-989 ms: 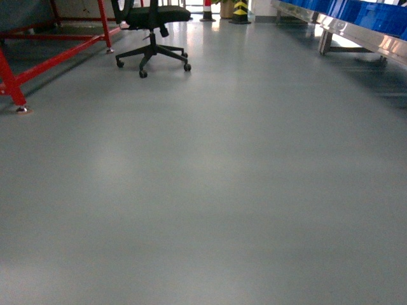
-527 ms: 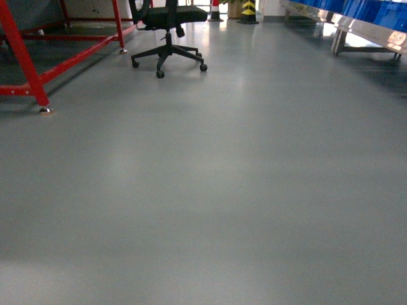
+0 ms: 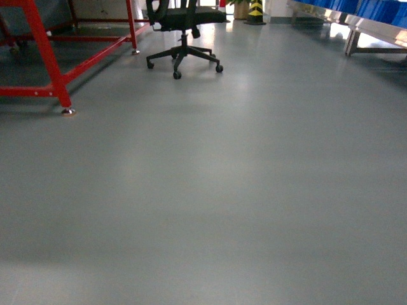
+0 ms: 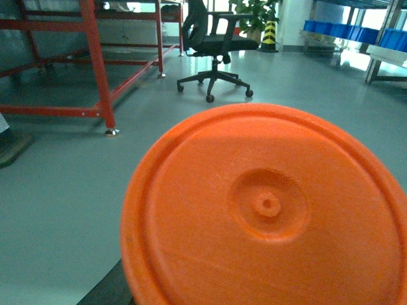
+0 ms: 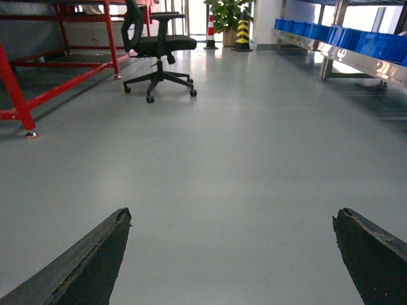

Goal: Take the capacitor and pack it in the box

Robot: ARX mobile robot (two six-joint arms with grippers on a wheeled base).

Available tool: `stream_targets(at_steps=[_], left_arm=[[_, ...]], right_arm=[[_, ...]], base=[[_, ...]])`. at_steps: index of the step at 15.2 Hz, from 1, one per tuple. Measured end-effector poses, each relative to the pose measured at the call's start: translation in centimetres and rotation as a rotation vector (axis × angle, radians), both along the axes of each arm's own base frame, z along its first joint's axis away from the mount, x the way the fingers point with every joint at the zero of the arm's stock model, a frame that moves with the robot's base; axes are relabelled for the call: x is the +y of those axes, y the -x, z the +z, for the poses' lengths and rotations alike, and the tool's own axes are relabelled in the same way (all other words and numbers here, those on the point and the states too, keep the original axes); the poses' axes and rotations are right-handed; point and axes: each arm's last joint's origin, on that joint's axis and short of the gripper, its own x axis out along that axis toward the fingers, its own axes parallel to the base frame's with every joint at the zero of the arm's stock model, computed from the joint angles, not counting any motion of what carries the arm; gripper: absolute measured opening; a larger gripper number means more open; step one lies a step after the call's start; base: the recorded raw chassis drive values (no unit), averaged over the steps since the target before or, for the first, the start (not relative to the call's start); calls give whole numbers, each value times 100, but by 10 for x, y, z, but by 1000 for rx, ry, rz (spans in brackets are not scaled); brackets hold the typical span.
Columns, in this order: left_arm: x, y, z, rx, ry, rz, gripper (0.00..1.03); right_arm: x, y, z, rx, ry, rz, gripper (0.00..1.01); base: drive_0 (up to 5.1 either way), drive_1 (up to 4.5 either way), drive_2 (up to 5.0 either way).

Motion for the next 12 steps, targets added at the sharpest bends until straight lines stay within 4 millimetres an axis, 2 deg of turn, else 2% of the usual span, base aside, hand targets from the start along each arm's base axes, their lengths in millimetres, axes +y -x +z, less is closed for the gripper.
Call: stream_targets(at_steps=[12], left_arm=[[0, 0, 0, 0, 0, 0, 44]], right_arm=[[0, 0, 0, 1, 0, 0, 98]], base=[[-497, 244, 244]])
